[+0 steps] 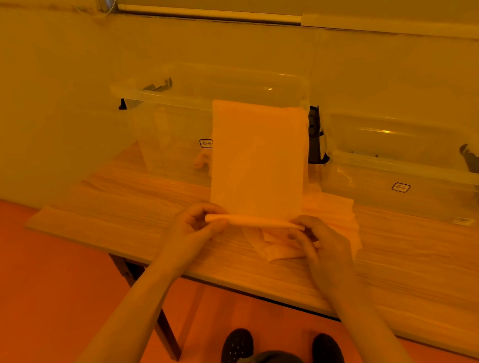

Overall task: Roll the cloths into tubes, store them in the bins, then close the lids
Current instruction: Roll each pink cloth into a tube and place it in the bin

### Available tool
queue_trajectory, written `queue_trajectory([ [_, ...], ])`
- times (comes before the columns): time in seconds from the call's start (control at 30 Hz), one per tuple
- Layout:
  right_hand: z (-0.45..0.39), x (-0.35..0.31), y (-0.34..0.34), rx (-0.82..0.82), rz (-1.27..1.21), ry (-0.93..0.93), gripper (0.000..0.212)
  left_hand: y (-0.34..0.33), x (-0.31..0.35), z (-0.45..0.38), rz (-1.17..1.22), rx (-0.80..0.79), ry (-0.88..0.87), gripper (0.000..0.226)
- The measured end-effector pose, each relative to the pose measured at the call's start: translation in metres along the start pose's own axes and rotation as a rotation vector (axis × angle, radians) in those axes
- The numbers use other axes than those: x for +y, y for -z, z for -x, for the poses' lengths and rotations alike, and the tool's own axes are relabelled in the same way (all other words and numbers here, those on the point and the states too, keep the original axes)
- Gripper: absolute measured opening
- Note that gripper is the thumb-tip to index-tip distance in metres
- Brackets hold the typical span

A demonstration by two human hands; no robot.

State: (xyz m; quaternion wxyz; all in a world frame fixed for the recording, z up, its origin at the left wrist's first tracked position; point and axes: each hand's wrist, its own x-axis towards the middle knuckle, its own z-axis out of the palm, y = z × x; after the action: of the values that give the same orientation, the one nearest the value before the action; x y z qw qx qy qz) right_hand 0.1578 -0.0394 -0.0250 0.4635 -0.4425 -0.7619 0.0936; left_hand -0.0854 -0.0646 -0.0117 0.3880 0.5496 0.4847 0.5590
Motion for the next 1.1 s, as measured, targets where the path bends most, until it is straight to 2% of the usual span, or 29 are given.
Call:
queue_trajectory([
  [0.13, 0.000, 0.003, -0.002, 0.017, 0.052, 0.061, 0.023, 0.002, 0.000, 0.000, -0.020, -0.032, -0.002, 0.014],
  [0.27, 0.001, 0.001, 0.000, 0.050, -0.028, 0.043, 0.022, 0.000, 0.002, 0.001, -0.009, -0.038, 0.037, 0.015],
  [0.37, 0.000, -0.002, 0.001, 0.001, -0.060, 0.002, 0.025, -0.002, 0.002, 0.001, 0.009, -0.022, 0.083, 0.013],
  [0.47, -0.001, -0.001, 0.000, -0.009, -0.006, 0.084, 0.027, -0.001, 0.001, 0.000, -0.034, -0.028, 0.073, 0.014],
  [0.57, -0.002, 0.000, 0.001, -0.011, -0.021, 0.091, 0.027, -0.002, 0.002, 0.000, -0.053, -0.044, 0.055, 0.015],
  [0.8, -0.006, -0.003, 0.005, 0.006, -0.174, -0.066, 0.006, 0.000, 0.002, 0.007, -0.105, 0.001, 0.086, 0.014],
  [0.97, -0.005, -0.006, 0.007, -0.043, -0.257, -0.147, 0.026, 0.003, 0.005, 0.013, -0.088, 0.013, 0.100, 0.013],
  [1.1, -0.005, -0.006, 0.008, -0.093, -0.295, -0.192, 0.019, 0.000, 0.006, 0.012, -0.095, 0.049, 0.132, 0.007],
])
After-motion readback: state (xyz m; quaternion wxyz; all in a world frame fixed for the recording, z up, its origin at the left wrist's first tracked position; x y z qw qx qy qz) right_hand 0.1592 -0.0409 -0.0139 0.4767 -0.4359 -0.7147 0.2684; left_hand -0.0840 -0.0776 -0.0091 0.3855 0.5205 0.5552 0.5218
